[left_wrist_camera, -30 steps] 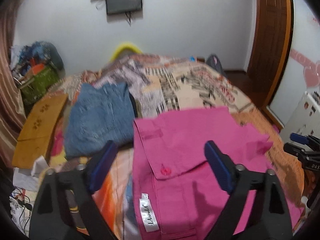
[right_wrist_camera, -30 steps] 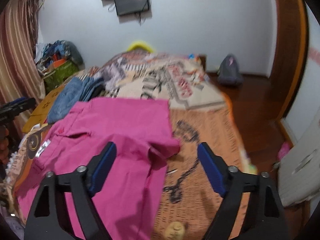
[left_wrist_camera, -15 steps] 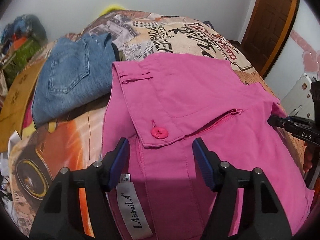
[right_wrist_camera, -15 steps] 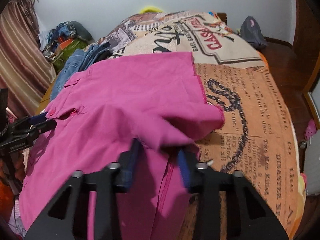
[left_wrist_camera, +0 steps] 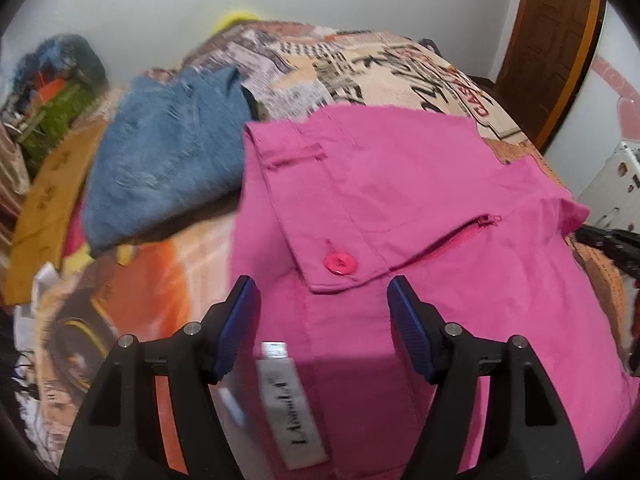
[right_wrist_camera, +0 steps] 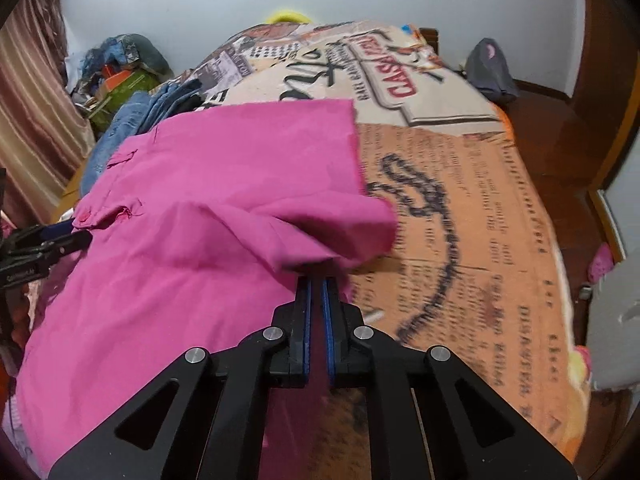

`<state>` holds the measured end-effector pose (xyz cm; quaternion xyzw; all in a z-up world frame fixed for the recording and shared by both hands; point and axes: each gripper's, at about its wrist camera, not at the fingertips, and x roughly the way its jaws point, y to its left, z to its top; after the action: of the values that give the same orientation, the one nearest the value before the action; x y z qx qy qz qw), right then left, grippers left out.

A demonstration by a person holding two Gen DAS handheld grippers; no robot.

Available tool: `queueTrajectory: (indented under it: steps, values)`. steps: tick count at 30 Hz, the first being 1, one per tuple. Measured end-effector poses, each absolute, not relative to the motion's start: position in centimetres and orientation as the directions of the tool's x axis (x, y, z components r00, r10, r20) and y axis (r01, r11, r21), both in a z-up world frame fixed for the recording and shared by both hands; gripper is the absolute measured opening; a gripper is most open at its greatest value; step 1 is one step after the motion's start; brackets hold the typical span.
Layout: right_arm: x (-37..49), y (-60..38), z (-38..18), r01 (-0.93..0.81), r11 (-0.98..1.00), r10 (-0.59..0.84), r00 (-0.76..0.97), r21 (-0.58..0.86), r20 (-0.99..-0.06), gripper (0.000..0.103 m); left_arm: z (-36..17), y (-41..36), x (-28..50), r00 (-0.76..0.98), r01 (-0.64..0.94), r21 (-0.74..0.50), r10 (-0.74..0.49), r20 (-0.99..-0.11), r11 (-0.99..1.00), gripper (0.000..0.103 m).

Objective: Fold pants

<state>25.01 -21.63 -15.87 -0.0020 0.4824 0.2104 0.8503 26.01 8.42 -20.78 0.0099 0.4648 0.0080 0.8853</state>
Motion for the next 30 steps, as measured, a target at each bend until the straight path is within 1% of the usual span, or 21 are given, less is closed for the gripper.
queueTrajectory:
  steps: [1, 3, 5, 6, 8, 9, 11, 13, 16, 18, 19, 21, 23, 24, 25, 27, 29, 30]
  values:
    - [24.8, -22.2, -15.3, -0.356, 0.913, 0.355, 0.456, 0.198, -0.816, 0.005, -20.2, 8.5, 26.0, 0.581, -0.017, 0.045, 0.046, -0.813, 0.999, 0.070]
    - [24.6, -23.0, -14.2, -0.347, 0.920, 0.340, 0.478, 0.181, -0.810, 0.005, -18.7, 8.9, 26.0, 0.611, -0.027, 0.055, 0.059, -0.790, 0.998, 0.075]
    - [24.6, -23.7, -13.1, -0.340, 0.926, 0.324, 0.499, 0.162, -0.804, 0.009, -17.2, 9.5, 26.2, 0.640, -0.031, 0.036, 0.047, -0.767, 0.999, 0.089]
    - [24.6, -23.9, -12.6, -0.338, 0.928, 0.320, 0.507, 0.157, -0.800, 0.011, -16.4, 9.7, 26.4, 0.659, -0.038, 0.037, 0.053, -0.751, 0.999, 0.092]
    - [25.0, -24.1, -11.4, -0.336, 0.931, 0.315, 0.536, 0.144, -0.783, 0.023, -15.0, 10.0, 26.9, 0.692, -0.047, 0.056, 0.073, -0.718, 0.997, 0.095]
    - [25.1, -24.0, -11.0, -0.336, 0.932, 0.311, 0.550, 0.135, -0.775, 0.027, -14.5, 10.1, 27.3, 0.701, -0.048, 0.061, 0.077, -0.709, 0.997, 0.098]
    - [25.6, -23.7, -10.1, -0.339, 0.934, 0.301, 0.584, 0.111, -0.754, 0.043, -13.8, 10.7, 28.2, 0.722, -0.053, 0.054, 0.076, -0.688, 0.997, 0.098]
    - [26.4, -23.1, -9.3, -0.340, 0.937, 0.290, 0.616, 0.085, -0.732, 0.050, -13.7, 11.1, 29.5, 0.734, -0.059, 0.052, 0.079, -0.675, 0.997, 0.098]
    - [27.7, -22.0, -8.8, -0.350, 0.935, 0.283, 0.649, 0.053, -0.706, 0.054, -14.2, 11.8, 31.3, 0.728, -0.088, 0.088, 0.124, -0.674, 0.992, 0.098]
    - [28.8, -21.5, -8.9, -0.359, 0.933, 0.280, 0.653, 0.039, -0.703, 0.059, -15.1, 12.4, 33.0, 0.711, -0.073, 0.069, 0.100, -0.696, 0.995, 0.098]
    - [29.6, -21.2, -9.0, -0.364, 0.931, 0.282, 0.654, 0.035, -0.702, 0.061, -15.6, 12.5, 33.5, 0.702, -0.069, 0.059, 0.090, -0.706, 0.996, 0.096]
    - [30.6, -20.6, -9.3, -0.372, 0.928, 0.281, 0.651, 0.025, -0.705, 0.062, -16.7, 12.8, 34.9, 0.680, -0.060, 0.051, 0.078, -0.729, 0.997, 0.085]
    - [31.8, -20.0, -9.8, -0.387, 0.922, 0.282, 0.640, 0.018, -0.714, 0.062, -18.0, 13.1, 36.2, 0.654, -0.043, 0.032, 0.053, -0.754, 0.999, 0.080]
    - [32.4, -19.8, -10.2, -0.392, 0.920, 0.285, 0.634, 0.019, -0.719, 0.062, -18.6, 13.3, 36.6, 0.643, -0.040, 0.019, 0.040, -0.765, 0.999, 0.073]
    - [33.3, -19.5, -10.7, -0.398, 0.917, 0.289, 0.623, 0.024, -0.726, 0.062, -19.2, 13.3, 37.0, 0.632, -0.038, 0.011, 0.032, -0.774, 0.999, 0.070]
    - [34.2, -19.1, -11.3, -0.410, 0.912, 0.296, 0.607, 0.029, -0.738, 0.061, -20.6, 13.5, 37.9, 0.602, -0.028, -0.003, 0.015, -0.798, 1.000, 0.055]
    - [35.4, -18.7, -12.2, -0.407, 0.913, 0.284, 0.608, 0.016, -0.742, 0.062, -21.7, 13.7, 38.6, 0.579, -0.027, -0.008, 0.009, -0.815, 1.000, 0.047]
    - [36.1, -18.5, -12.5, -0.405, 0.914, 0.280, 0.606, 0.015, -0.744, 0.062, -22.1, 14.0, 38.8, 0.571, -0.023, -0.012, 0.003, -0.821, 1.000, 0.045]
